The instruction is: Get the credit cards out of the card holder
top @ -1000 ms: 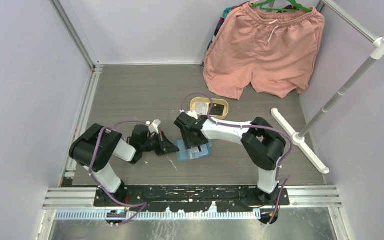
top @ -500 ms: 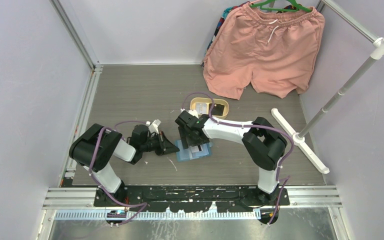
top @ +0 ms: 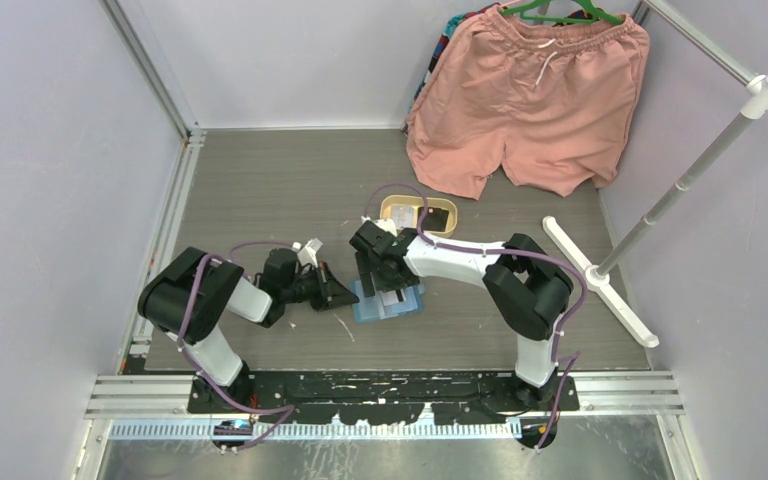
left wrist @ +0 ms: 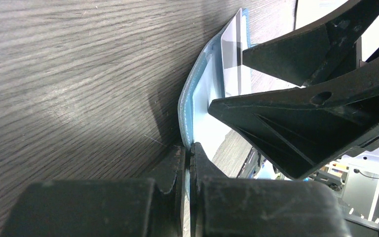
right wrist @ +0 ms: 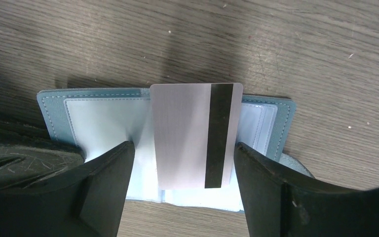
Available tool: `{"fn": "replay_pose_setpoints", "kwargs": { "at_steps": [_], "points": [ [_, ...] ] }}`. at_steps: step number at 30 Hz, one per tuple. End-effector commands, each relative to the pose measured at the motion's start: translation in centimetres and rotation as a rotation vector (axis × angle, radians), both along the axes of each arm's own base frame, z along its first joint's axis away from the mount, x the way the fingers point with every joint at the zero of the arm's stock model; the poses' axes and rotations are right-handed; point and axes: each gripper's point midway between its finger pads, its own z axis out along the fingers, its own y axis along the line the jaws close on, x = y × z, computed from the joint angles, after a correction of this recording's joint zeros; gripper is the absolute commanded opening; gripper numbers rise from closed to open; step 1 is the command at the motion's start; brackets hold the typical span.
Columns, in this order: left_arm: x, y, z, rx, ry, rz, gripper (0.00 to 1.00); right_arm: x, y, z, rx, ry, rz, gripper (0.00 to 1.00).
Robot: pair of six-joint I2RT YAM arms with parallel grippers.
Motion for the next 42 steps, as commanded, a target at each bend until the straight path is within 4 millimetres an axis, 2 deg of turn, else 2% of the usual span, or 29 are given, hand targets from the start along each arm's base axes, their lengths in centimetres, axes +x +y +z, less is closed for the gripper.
{"fn": "replay_pose_setpoints", "kwargs": {
  "at_steps": [1, 8, 15, 16, 20, 24, 26, 28, 29, 37, 42],
  "points": [
    [0.2, 0.9, -1.5, 0.076, 0.003, 0.022, 0.00, -0.2, -2.5, -2.2, -0.098, 0.022, -0.046, 0.80],
    [0.2, 0.9, -1.6, 0.079, 0.006, 0.023, 0.00, 0.0, -2.7, -2.2, -0.116, 0.016, -0.043, 0.82],
    [0.1, 1.0, -1.7, 0.080, 0.009, 0.022, 0.00, -0.5, -2.4, -3.1, -0.097, 0.047, -0.043, 0.73],
    [0.1, 1.0, -1.7, 0.080, 0.008, 0.022, 0.00, -0.6, -2.4, -3.2, -0.096, 0.051, -0.041, 0.71],
    [0.1, 1.0, -1.8, 0.081, 0.012, 0.021, 0.00, -0.7, -2.3, -3.2, -0.089, 0.055, -0.038, 0.51],
    [0.1, 0.9, -1.8, 0.079, 0.011, 0.021, 0.00, -0.7, -2.4, -3.2, -0.092, 0.053, -0.037, 0.44],
    [0.1, 1.0, -1.9, 0.080, 0.014, 0.022, 0.00, -0.7, -2.4, -3.0, -0.090, 0.051, -0.038, 0.32],
    [0.1, 1.0, -1.9, 0.079, 0.015, 0.021, 0.00, -0.5, -2.3, -2.6, -0.087, 0.042, -0.040, 0.22],
    [0.1, 1.0, -1.9, 0.080, 0.014, 0.022, 0.00, -0.4, -2.3, -2.3, -0.085, 0.035, -0.040, 0.20],
    [0.1, 0.9, -2.0, 0.074, 0.014, 0.020, 0.00, 0.8, -2.4, 0.3, -0.072, -0.012, -0.046, 0.20],
    [0.1, 0.9, -1.9, 0.072, 0.014, 0.019, 0.00, 2.0, -2.3, 2.6, -0.059, -0.054, -0.059, 0.20]
  ]
}}
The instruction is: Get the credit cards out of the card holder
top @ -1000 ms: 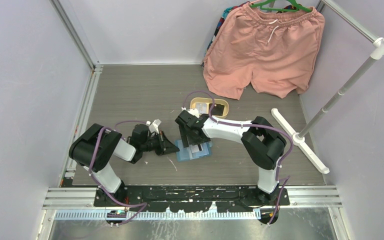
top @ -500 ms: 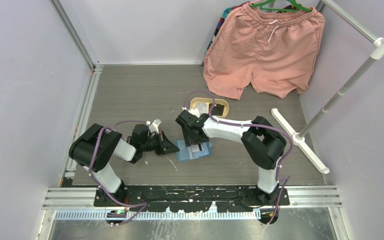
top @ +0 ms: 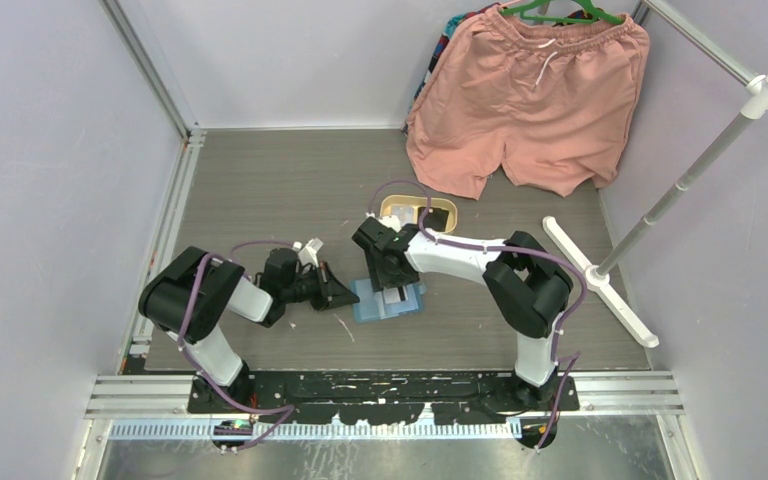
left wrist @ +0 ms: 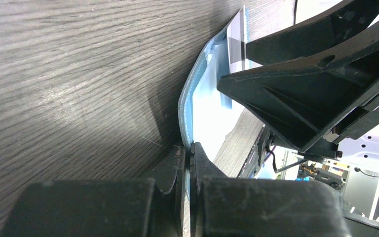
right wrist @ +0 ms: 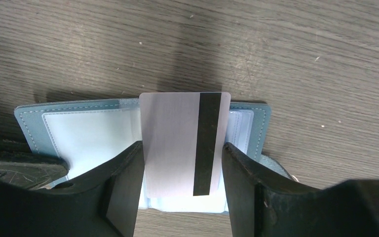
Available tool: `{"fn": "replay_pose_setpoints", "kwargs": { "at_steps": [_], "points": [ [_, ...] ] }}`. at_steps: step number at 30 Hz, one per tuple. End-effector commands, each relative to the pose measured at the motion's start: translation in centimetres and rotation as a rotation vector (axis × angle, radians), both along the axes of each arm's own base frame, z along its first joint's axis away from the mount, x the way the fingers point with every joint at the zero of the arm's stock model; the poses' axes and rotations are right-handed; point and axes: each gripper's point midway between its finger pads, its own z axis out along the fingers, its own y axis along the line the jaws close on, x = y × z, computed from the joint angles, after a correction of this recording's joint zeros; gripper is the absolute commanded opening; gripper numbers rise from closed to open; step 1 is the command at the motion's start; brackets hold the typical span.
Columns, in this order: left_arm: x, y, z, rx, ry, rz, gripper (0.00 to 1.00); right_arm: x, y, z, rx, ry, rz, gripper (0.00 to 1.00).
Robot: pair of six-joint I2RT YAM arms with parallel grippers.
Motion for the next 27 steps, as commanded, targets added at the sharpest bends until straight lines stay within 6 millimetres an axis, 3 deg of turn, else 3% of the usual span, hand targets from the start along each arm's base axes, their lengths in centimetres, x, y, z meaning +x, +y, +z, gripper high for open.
{"fn": "replay_pose_setpoints", "kwargs": {
  "at_steps": [1, 9, 17, 27],
  "points": [
    [0.0, 0.9, -1.9, 0.071, 0.017, 0.022, 0.00, 1.3, -1.2, 2.9, -0.018, -0.042, -0.035, 0.20],
    [0.0, 0.8, -2.0, 0.068, 0.016, 0.020, 0.00, 4.9, -1.9, 6.0, 0.017, -0.102, -0.096, 0.20],
    [0.1, 0.6, -2.2, 0.054, 0.022, 0.015, 0.00, 9.8, -2.6, 8.9, 0.043, -0.150, -0.162, 0.20],
    [-0.1, 0.6, -2.6, 0.050, 0.028, 0.016, 0.00, 15.3, -1.9, 10.1, 0.087, -0.180, -0.239, 0.20]
  ]
}}
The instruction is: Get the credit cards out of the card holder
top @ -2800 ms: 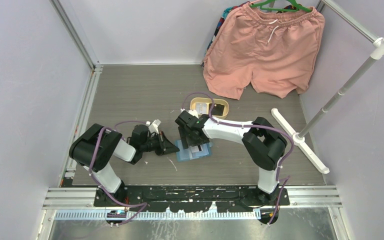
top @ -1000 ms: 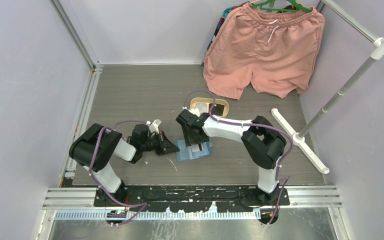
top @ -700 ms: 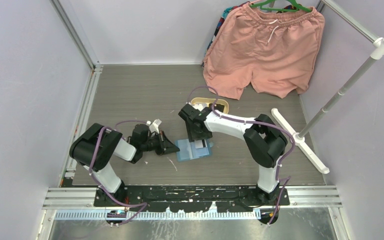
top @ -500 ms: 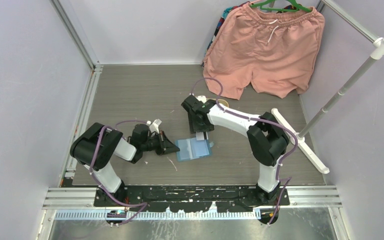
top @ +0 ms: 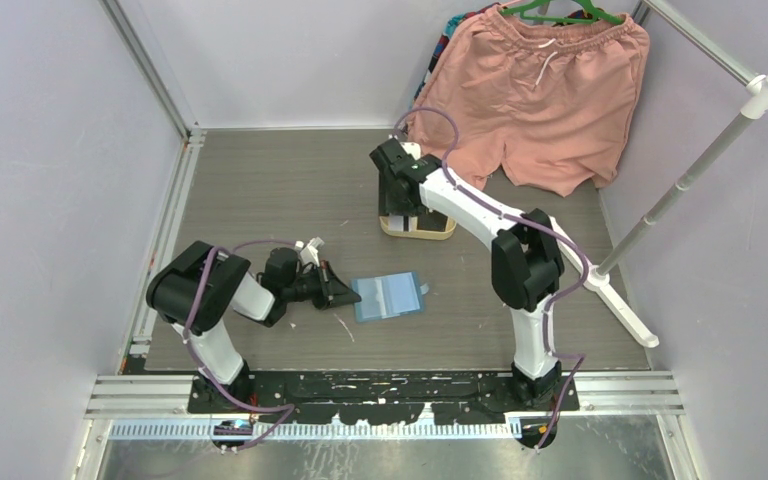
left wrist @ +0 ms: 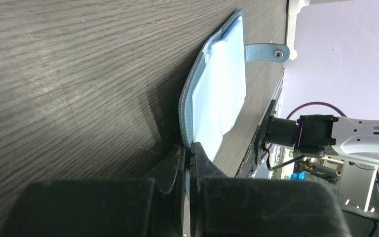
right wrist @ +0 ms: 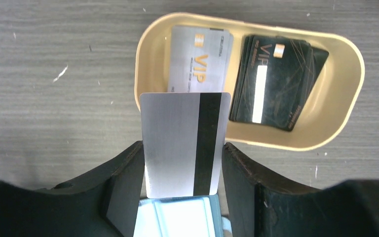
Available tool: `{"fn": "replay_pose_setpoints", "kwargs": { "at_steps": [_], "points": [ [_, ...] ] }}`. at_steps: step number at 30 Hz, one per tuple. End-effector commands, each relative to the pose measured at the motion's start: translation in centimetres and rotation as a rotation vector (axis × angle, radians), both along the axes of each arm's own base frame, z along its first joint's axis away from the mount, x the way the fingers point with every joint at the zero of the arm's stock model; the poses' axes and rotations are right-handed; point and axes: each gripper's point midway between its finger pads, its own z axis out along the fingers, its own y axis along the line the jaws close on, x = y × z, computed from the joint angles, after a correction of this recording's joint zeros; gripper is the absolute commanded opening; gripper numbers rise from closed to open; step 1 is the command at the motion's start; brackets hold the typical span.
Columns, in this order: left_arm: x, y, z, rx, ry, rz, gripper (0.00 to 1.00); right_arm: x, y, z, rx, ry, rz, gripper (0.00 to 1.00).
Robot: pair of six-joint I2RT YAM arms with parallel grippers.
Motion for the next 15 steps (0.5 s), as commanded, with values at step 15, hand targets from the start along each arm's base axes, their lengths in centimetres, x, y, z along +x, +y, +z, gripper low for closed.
{"fn": "replay_pose_setpoints", "kwargs": {
  "at_steps": [15],
  "points": [
    [-0.3, 0.9, -2.5, 0.074, 0.047, 0.027, 0.00, 6.1, -0.2, -1.2, 0.044, -0.007, -0.049, 0.20]
  ]
}}
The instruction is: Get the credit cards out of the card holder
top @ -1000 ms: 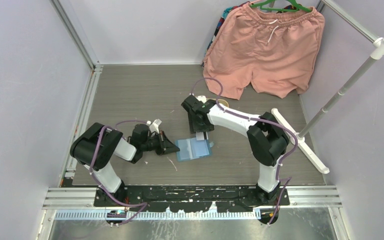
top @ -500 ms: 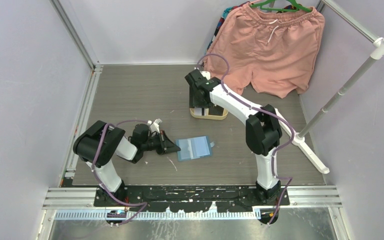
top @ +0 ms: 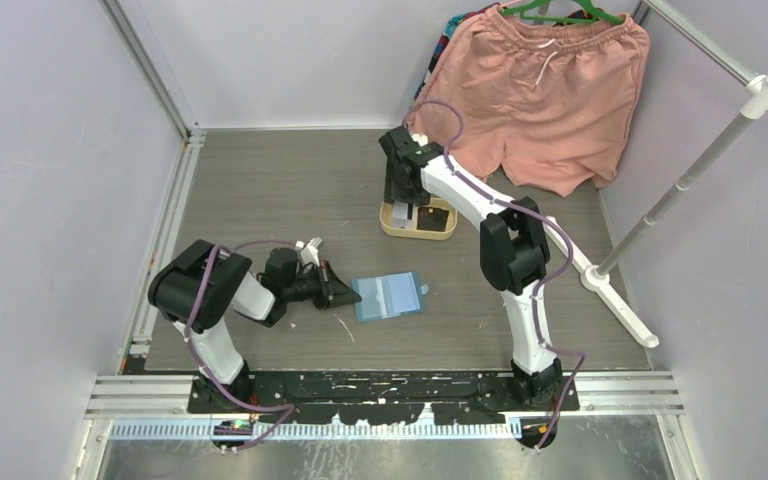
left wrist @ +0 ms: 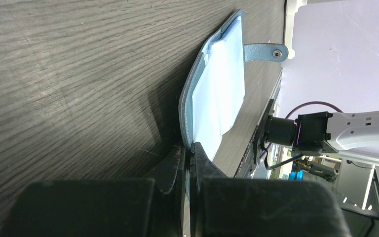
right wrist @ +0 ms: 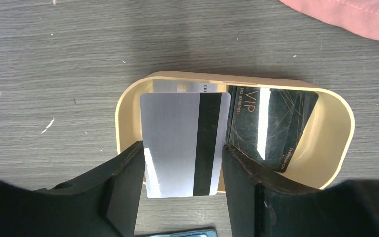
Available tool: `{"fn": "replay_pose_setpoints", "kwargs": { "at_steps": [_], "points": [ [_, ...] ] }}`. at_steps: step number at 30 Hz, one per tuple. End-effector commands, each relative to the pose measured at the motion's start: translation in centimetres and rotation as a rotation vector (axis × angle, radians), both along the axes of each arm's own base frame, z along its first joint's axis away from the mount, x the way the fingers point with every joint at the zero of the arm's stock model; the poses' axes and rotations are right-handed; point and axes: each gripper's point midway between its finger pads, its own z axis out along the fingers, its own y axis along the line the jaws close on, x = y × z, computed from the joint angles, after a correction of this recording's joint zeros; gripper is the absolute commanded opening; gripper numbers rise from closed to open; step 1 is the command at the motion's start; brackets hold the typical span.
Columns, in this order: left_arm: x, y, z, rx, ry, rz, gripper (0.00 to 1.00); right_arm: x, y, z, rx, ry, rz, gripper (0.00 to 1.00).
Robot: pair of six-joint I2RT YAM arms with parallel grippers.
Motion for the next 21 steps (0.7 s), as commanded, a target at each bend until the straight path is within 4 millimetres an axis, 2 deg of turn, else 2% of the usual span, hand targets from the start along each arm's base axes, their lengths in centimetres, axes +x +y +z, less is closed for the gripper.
{"fn": "replay_pose_setpoints", "kwargs": {
  "at_steps": [1, 7, 21],
  "points": [
    [-0.3, 1.0, -2.5, 0.087, 0.047, 0.034, 0.00, 0.8, 1.0, 0.3, 0.033, -0.018, 0.018, 0.20],
    [-0.4, 1.1, -2.4, 0.093, 0.054, 0.036, 0.00, 0.9, 1.4, -1.6, 0.035, 0.008, 0.032, 0.20],
    [-0.4, 1.4, -2.3, 0.117, 0.055, 0.040, 0.00, 0.9, 1.2, -3.6, 0.028, 0.039, 0.042, 0.21]
  ]
}}
